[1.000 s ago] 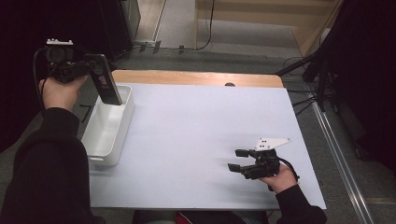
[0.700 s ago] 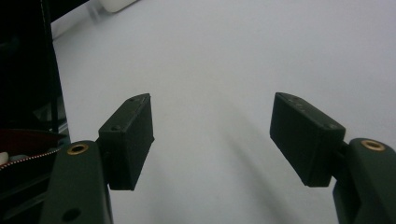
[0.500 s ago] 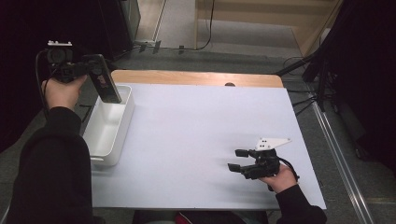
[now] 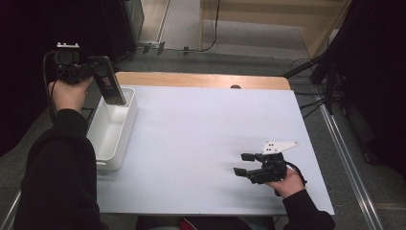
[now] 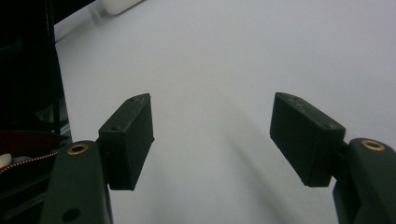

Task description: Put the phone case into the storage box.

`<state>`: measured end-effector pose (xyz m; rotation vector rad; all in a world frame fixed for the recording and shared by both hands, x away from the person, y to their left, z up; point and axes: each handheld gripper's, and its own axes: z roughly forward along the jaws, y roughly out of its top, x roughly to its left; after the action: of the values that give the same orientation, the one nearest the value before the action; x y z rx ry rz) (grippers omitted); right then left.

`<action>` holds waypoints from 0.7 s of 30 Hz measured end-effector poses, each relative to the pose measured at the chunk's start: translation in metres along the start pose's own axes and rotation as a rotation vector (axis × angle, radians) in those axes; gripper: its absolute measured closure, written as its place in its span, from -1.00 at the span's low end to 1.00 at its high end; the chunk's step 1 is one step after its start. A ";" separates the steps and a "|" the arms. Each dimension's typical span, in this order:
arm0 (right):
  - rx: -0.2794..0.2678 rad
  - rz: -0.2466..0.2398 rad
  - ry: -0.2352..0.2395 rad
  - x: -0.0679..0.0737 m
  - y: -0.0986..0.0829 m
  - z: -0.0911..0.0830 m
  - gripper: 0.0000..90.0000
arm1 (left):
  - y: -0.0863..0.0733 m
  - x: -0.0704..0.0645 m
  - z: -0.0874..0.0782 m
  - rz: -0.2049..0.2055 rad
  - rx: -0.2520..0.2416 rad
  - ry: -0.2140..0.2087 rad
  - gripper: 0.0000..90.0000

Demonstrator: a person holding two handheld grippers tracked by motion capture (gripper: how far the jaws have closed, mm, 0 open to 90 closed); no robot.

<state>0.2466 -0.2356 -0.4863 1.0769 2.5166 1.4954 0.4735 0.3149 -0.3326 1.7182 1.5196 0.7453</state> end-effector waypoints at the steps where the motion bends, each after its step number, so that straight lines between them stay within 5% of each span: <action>1: 0.000 0.000 0.001 0.000 0.000 0.000 -0.35 | 0.000 -0.001 0.002 0.003 0.002 0.000 0.60; 21: -0.001 0.002 0.007 -0.001 0.000 0.000 -0.35 | -0.010 -0.004 0.026 -0.007 0.029 0.009 0.60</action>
<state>0.2474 -0.2358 -0.4871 1.0768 2.5203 1.5031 0.4881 0.3075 -0.3551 1.7321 1.5484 0.7324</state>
